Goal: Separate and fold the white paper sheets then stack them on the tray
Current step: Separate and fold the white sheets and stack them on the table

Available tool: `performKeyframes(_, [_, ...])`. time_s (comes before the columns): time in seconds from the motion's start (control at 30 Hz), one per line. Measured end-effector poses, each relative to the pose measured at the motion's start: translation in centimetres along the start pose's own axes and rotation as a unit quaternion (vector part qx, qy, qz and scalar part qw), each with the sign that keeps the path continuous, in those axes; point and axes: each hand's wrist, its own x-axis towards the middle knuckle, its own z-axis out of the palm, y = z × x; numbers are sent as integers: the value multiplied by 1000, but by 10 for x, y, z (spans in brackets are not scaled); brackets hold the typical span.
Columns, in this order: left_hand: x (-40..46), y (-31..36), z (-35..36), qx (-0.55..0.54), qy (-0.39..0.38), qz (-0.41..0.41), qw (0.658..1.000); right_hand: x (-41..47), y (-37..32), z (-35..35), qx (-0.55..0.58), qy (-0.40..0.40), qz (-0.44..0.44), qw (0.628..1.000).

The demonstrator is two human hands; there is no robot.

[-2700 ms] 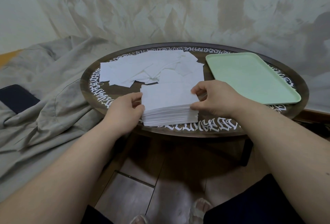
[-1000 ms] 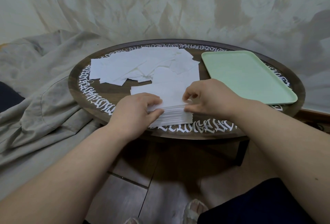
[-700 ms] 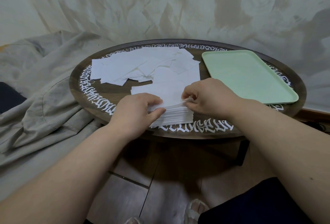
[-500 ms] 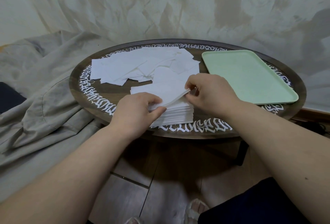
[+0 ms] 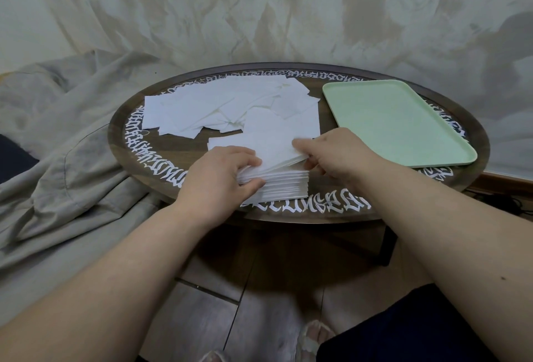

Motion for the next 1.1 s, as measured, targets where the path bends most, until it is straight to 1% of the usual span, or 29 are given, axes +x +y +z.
performKeyframes(0.03, [0,0,0,1,3,0,1000,-1,1,0,-15,-6,0,1000])
performKeyframes(0.4, [1,2,0,0,17,-3,1000,-3,-1,-2,11,-18,-10,1000])
performKeyframes(0.43, [0,2,0,0,15,-4,1000,-3,0,-2,-13,-16,-19,1000])
performKeyframes(0.47, [0,2,0,1,13,-5,1000,-2,2,-3,-65,-8,-33,997])
performKeyframes(0.53, [0,2,0,2,12,-3,1000,1,5,-3,-198,36,-72,977])
performKeyframes(0.57, [0,3,-1,1,13,-3,1000,2,5,-4,-237,68,-101,964])
performKeyframes(0.6, [0,3,-1,-1,14,-3,1000,1,4,-6,-243,91,-135,956])
performKeyframes(0.63, [0,4,-2,-3,16,-4,1000,1,2,-8,-229,98,-170,954])
performKeyframes(0.7, [1,4,-2,-6,19,-3,1000,0,1,-11,-225,60,-228,945])
performKeyframes(0.77, [1,4,-2,-7,18,-5,1000,-2,2,-11,-270,4,-261,927])
performKeyframes(0.8, [1,4,-2,-6,18,-6,1000,-1,3,-10,-296,-12,-271,916])
performKeyframes(0.87, [1,3,-3,-6,22,-6,1000,1,4,-8,-329,-18,-287,900])
performKeyframes(0.93, [1,2,-3,-2,27,-3,1000,2,3,-6,-340,-15,-291,894])
performKeyframes(1.03, [1,1,-4,-12,23,-6,1000,3,4,-4,-345,-21,-286,894])
performKeyframes(1.1, [1,1,-4,-34,38,-12,999,3,4,-4,-337,-23,-282,898])
